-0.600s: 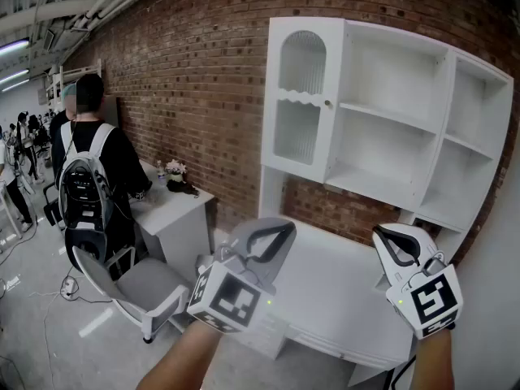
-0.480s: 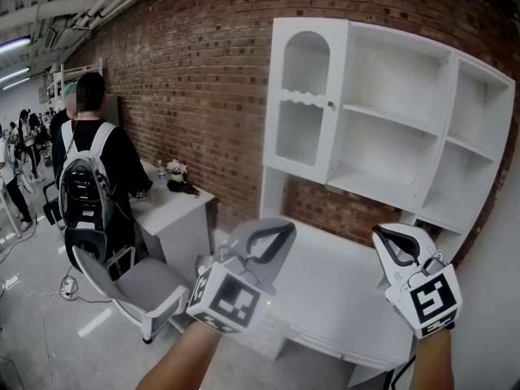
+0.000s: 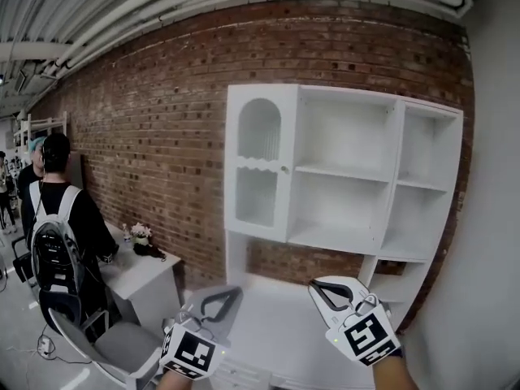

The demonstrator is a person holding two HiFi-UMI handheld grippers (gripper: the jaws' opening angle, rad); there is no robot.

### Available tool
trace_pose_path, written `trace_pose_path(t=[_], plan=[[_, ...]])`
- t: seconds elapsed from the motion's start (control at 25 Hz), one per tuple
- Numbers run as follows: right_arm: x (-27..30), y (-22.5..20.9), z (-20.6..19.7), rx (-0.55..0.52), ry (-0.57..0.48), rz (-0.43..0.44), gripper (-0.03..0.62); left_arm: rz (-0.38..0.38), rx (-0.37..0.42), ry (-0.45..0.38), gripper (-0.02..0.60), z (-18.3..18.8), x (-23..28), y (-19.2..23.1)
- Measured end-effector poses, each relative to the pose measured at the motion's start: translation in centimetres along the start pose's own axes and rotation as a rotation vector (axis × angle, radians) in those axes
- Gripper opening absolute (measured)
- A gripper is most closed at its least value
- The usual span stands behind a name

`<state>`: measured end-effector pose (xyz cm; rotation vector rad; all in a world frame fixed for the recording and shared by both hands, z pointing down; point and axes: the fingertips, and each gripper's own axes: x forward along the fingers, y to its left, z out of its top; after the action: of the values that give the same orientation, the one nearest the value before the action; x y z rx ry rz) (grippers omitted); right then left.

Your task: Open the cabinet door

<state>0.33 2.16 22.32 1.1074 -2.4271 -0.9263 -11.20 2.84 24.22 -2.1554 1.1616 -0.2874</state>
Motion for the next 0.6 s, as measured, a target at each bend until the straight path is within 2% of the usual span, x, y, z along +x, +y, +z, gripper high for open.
trace_pose_path(t=[0.2,0.36,0.6], plan=[[-0.3,0.0,1.0,-0.004,0.015,-0.022,0.008,0.006,0.000,-0.021,0.000,0.6,-0.6,0.9],[0.0,0.0,0.1,0.007,0.013,-0.032,0.008,0.000,-0.003,-0.032,0.000,-0.2,0.3,0.1],[0.5,-3.7,-1.9,0.018,0.002,-0.020,0.008,0.005,-0.007,-0.012,0.000,0.2,4.5,-0.3]])
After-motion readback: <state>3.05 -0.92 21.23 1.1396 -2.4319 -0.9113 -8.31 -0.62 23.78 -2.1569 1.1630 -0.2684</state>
